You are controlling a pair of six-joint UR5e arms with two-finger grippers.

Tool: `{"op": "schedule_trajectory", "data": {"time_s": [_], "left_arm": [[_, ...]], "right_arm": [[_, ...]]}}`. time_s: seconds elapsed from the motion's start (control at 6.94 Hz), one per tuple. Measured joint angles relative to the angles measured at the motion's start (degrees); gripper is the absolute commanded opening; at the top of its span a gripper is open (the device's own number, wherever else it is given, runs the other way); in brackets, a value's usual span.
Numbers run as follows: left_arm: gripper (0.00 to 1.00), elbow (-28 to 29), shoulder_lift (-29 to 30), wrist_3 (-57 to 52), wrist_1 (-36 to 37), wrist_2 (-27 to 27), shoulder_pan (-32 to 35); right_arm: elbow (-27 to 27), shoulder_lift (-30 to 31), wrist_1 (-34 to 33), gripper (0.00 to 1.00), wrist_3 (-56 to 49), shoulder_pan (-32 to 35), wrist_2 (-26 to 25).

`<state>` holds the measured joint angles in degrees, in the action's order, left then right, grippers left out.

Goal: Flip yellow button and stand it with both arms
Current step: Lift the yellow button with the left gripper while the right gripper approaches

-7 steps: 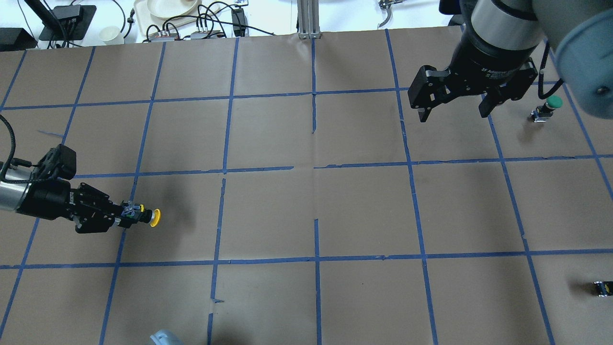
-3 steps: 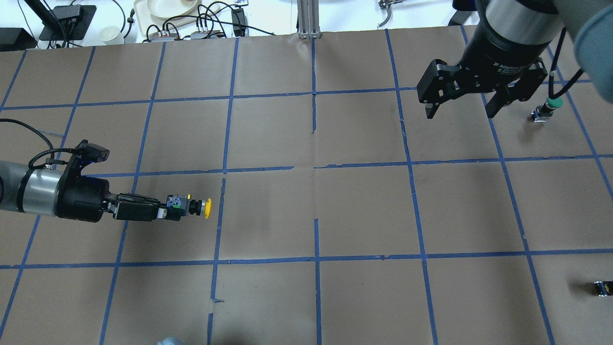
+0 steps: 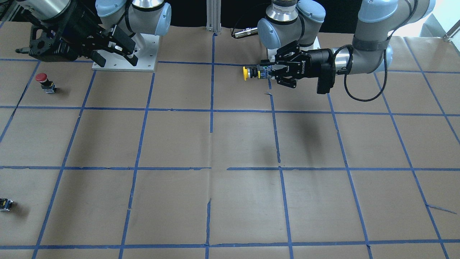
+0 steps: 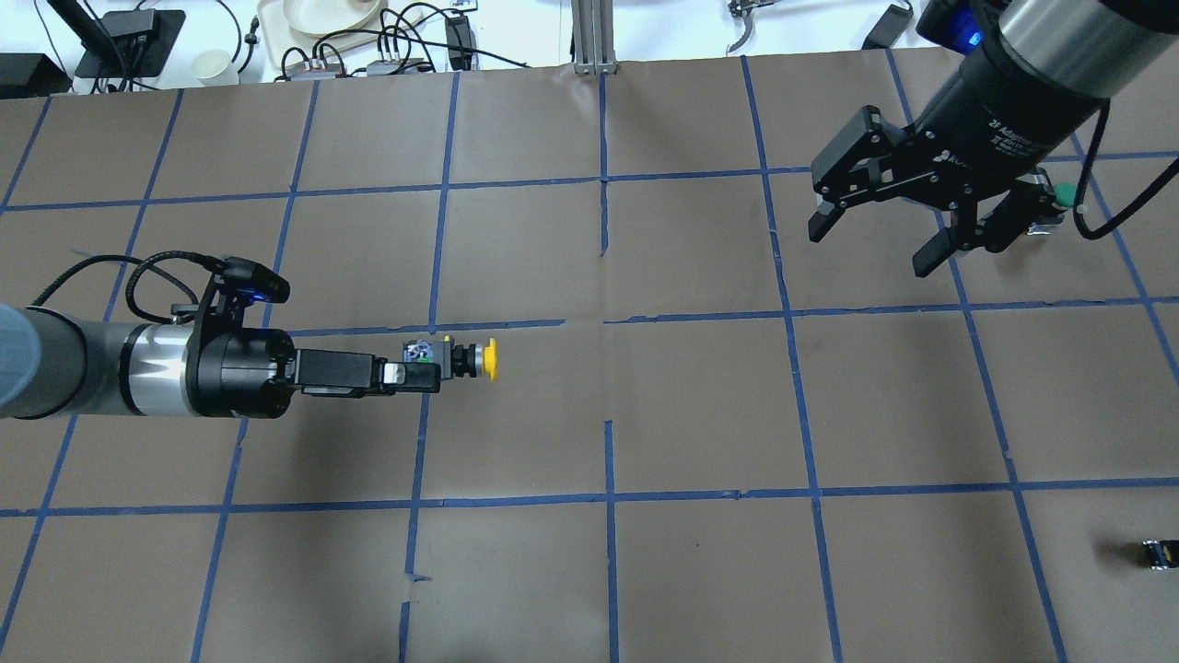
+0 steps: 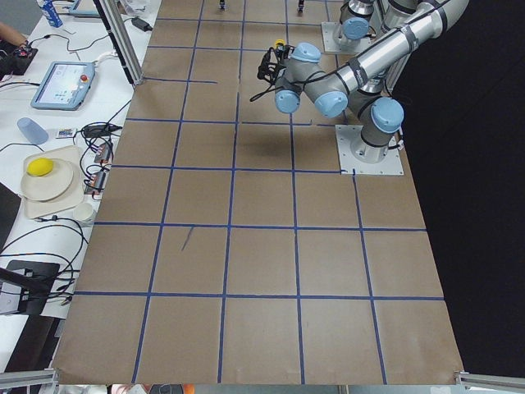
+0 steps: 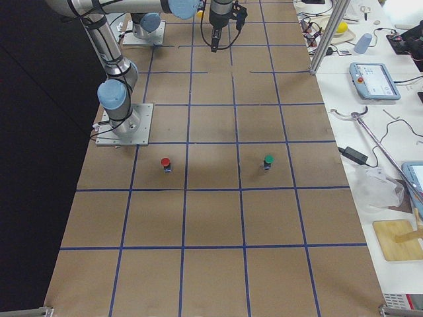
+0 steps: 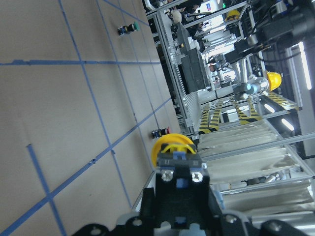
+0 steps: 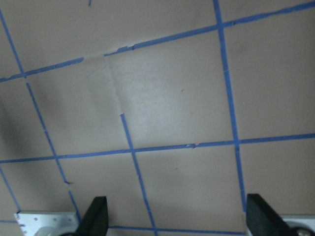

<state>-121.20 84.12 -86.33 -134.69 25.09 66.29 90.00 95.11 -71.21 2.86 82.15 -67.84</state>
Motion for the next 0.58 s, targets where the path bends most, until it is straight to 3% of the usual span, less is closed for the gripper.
{"op": "schedule_trajectory", "data": {"time_s": [0.43,0.58], "left_arm": [[0.08,-0.07,-0.11,0.52,-3.10,-22.47,16.97],[0.08,-0.07,-0.11,0.68,-3.43,-28.06,20.47]], "right_arm": [[0.47,0.87,17.52,0.99,0.25,-3.08,22.29],[0.71,0.87,20.51,0.99,0.06,-3.52,27.06]]}}
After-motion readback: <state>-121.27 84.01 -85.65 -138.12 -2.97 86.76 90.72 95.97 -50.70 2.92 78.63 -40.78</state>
